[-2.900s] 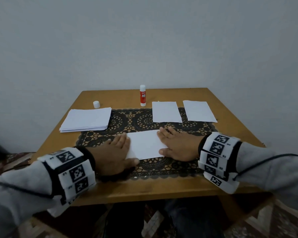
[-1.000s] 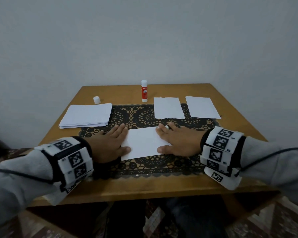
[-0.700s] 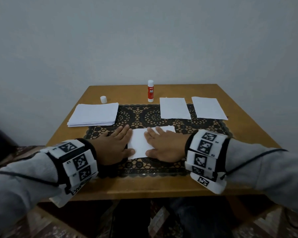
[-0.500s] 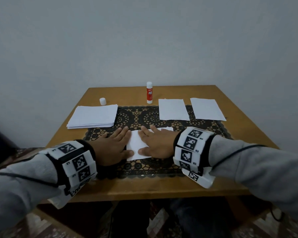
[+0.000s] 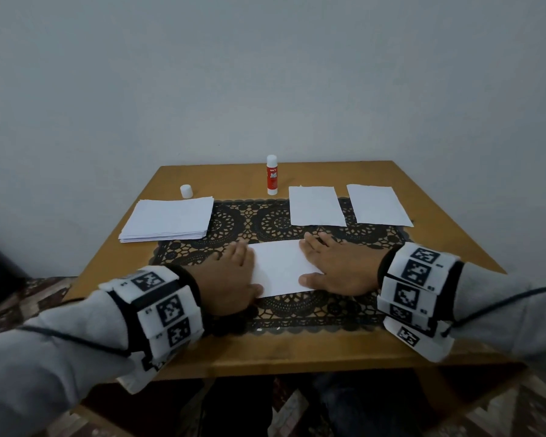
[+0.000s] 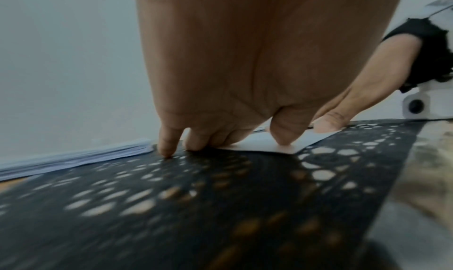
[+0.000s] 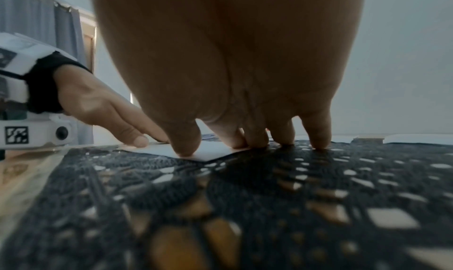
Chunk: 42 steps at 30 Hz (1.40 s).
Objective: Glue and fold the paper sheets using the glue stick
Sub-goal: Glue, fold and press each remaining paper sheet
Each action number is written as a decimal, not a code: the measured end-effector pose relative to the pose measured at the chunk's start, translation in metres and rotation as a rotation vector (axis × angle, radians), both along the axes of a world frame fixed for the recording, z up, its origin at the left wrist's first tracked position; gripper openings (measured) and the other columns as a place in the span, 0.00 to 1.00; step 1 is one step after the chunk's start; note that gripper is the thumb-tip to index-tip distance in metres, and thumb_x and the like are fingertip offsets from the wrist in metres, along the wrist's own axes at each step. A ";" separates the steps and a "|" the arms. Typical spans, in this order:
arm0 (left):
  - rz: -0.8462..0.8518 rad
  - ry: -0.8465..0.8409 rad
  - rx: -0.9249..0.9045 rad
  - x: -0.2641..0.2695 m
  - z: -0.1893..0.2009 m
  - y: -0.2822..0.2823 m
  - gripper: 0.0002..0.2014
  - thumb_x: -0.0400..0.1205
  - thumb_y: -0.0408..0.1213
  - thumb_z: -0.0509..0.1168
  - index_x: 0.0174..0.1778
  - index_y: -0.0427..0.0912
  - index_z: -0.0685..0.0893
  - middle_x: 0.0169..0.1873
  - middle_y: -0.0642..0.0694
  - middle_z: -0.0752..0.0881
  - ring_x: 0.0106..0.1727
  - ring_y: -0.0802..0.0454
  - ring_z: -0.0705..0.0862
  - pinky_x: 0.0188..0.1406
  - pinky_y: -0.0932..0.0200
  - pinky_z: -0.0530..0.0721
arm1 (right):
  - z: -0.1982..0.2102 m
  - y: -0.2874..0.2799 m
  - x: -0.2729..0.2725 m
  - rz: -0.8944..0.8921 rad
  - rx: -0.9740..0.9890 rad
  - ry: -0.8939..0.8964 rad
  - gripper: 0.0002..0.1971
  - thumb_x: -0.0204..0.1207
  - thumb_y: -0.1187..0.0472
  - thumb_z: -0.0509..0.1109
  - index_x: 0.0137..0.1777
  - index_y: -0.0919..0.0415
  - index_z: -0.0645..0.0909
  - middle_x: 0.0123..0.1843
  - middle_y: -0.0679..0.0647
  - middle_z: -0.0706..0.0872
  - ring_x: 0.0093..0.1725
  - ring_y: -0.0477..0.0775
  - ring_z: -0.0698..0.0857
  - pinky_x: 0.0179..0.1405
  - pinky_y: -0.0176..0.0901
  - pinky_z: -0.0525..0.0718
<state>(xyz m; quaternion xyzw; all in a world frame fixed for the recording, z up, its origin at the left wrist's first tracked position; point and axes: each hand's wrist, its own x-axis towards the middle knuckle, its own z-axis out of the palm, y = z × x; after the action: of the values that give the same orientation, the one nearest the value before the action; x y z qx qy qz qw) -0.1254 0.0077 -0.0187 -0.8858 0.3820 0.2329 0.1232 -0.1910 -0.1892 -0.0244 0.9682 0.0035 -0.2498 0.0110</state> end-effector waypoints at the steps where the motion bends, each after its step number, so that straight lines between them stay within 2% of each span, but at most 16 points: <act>1: -0.071 0.004 -0.009 -0.009 -0.001 -0.007 0.36 0.88 0.54 0.44 0.82 0.37 0.33 0.81 0.39 0.31 0.83 0.45 0.33 0.83 0.45 0.42 | 0.000 0.000 0.000 0.006 -0.002 -0.003 0.39 0.85 0.38 0.46 0.85 0.58 0.33 0.86 0.54 0.32 0.85 0.57 0.35 0.84 0.61 0.47; 3: -0.216 0.038 -0.021 -0.023 -0.004 -0.018 0.36 0.88 0.54 0.43 0.82 0.39 0.32 0.81 0.41 0.30 0.82 0.47 0.32 0.83 0.46 0.40 | -0.002 -0.002 0.000 0.015 -0.006 -0.010 0.39 0.85 0.38 0.47 0.85 0.59 0.33 0.86 0.54 0.32 0.85 0.57 0.35 0.84 0.60 0.48; 5: -0.277 0.051 -0.032 -0.019 -0.006 -0.019 0.35 0.88 0.53 0.43 0.82 0.42 0.32 0.81 0.44 0.30 0.82 0.49 0.31 0.82 0.46 0.39 | -0.002 -0.003 0.001 0.025 -0.006 -0.008 0.40 0.85 0.38 0.47 0.85 0.59 0.33 0.86 0.54 0.32 0.85 0.58 0.35 0.84 0.60 0.48; 10: -0.092 0.000 0.028 0.033 -0.002 0.009 0.42 0.84 0.63 0.46 0.82 0.45 0.30 0.81 0.49 0.29 0.83 0.50 0.33 0.81 0.43 0.41 | 0.001 -0.008 0.001 0.026 0.038 0.003 0.42 0.84 0.38 0.52 0.85 0.60 0.35 0.86 0.54 0.33 0.85 0.57 0.37 0.84 0.59 0.49; 12: -0.047 0.006 -0.012 0.037 0.003 0.014 0.45 0.82 0.64 0.52 0.83 0.45 0.34 0.83 0.50 0.35 0.84 0.51 0.39 0.82 0.47 0.47 | 0.002 -0.010 0.001 0.022 0.073 -0.065 0.44 0.82 0.37 0.59 0.86 0.62 0.44 0.87 0.55 0.45 0.86 0.59 0.47 0.83 0.56 0.56; 13: -0.035 -0.007 -0.065 0.036 0.005 0.014 0.45 0.81 0.63 0.55 0.84 0.44 0.39 0.84 0.49 0.41 0.85 0.51 0.45 0.82 0.50 0.51 | 0.003 -0.011 0.002 0.013 0.090 -0.129 0.43 0.79 0.37 0.64 0.84 0.64 0.54 0.85 0.57 0.57 0.83 0.60 0.58 0.80 0.54 0.63; 14: -0.028 -0.039 -0.123 0.035 0.006 0.011 0.45 0.81 0.62 0.58 0.85 0.42 0.44 0.84 0.46 0.49 0.84 0.49 0.53 0.80 0.53 0.56 | 0.003 -0.012 0.003 -0.002 0.104 -0.197 0.41 0.75 0.37 0.69 0.79 0.64 0.64 0.78 0.57 0.69 0.77 0.60 0.68 0.74 0.52 0.70; 16: -0.021 -0.112 -0.216 0.038 0.006 0.004 0.42 0.78 0.62 0.63 0.82 0.41 0.58 0.77 0.43 0.67 0.76 0.47 0.67 0.75 0.53 0.67 | 0.005 -0.012 0.005 -0.024 0.132 -0.275 0.39 0.70 0.37 0.75 0.73 0.62 0.71 0.69 0.55 0.77 0.66 0.56 0.76 0.66 0.50 0.76; 19: 0.013 -0.148 -0.270 0.044 0.005 -0.005 0.38 0.75 0.60 0.69 0.76 0.43 0.67 0.68 0.44 0.73 0.69 0.47 0.71 0.67 0.53 0.73 | 0.005 -0.010 0.005 -0.044 0.152 -0.279 0.42 0.67 0.38 0.77 0.75 0.61 0.68 0.71 0.55 0.75 0.68 0.56 0.74 0.67 0.50 0.76; 26: 0.107 -0.063 -0.175 0.052 0.012 -0.016 0.38 0.71 0.57 0.74 0.72 0.43 0.68 0.67 0.45 0.73 0.67 0.46 0.73 0.66 0.50 0.76 | 0.006 -0.009 0.006 -0.055 0.133 -0.259 0.46 0.68 0.37 0.76 0.79 0.61 0.63 0.73 0.56 0.72 0.70 0.56 0.72 0.70 0.51 0.74; 32: 0.216 0.005 -0.327 0.056 0.012 -0.016 0.16 0.79 0.42 0.70 0.60 0.40 0.78 0.58 0.44 0.80 0.54 0.49 0.77 0.51 0.58 0.74 | 0.006 -0.009 0.004 -0.084 0.184 -0.293 0.49 0.67 0.39 0.77 0.81 0.62 0.59 0.74 0.56 0.72 0.71 0.56 0.72 0.70 0.50 0.74; 35: 0.222 -0.001 -0.455 0.060 0.018 -0.009 0.03 0.82 0.38 0.66 0.47 0.44 0.78 0.48 0.47 0.80 0.46 0.52 0.77 0.43 0.61 0.72 | 0.007 -0.012 0.007 -0.182 0.308 -0.345 0.42 0.68 0.41 0.78 0.76 0.61 0.65 0.72 0.55 0.77 0.68 0.57 0.77 0.68 0.53 0.77; 38: 0.305 0.081 -0.595 0.070 0.029 0.005 0.05 0.82 0.35 0.65 0.42 0.44 0.78 0.42 0.44 0.84 0.38 0.49 0.83 0.33 0.59 0.80 | 0.012 -0.012 0.015 -0.338 0.498 -0.435 0.29 0.72 0.49 0.77 0.69 0.62 0.75 0.59 0.52 0.85 0.58 0.54 0.83 0.62 0.50 0.81; 40: 0.363 0.147 -0.669 0.077 0.033 0.016 0.03 0.82 0.33 0.66 0.43 0.41 0.79 0.44 0.37 0.86 0.43 0.40 0.87 0.40 0.45 0.89 | 0.018 -0.008 0.022 -0.429 0.651 -0.467 0.12 0.76 0.57 0.75 0.53 0.65 0.82 0.45 0.53 0.85 0.48 0.53 0.84 0.53 0.51 0.84; 41: 0.398 0.180 -0.703 0.080 0.034 0.022 0.02 0.82 0.32 0.66 0.44 0.40 0.79 0.47 0.34 0.86 0.47 0.36 0.87 0.46 0.40 0.88 | 0.021 -0.003 0.025 -0.474 0.748 -0.442 0.07 0.78 0.61 0.73 0.44 0.65 0.82 0.39 0.54 0.83 0.41 0.54 0.83 0.48 0.52 0.86; 42: 0.432 0.211 -0.746 0.082 0.034 0.027 0.01 0.82 0.31 0.66 0.45 0.38 0.80 0.49 0.32 0.85 0.49 0.34 0.87 0.49 0.38 0.88 | 0.025 0.002 0.029 -0.518 0.841 -0.403 0.09 0.78 0.64 0.72 0.37 0.65 0.80 0.34 0.56 0.81 0.35 0.54 0.82 0.42 0.51 0.87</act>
<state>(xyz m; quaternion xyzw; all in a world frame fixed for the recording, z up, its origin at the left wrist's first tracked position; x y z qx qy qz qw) -0.0433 0.0352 0.0158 -0.9005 0.2566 0.1889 -0.2960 -0.1624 -0.1874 0.0002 0.8869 -0.1381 -0.0306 -0.4399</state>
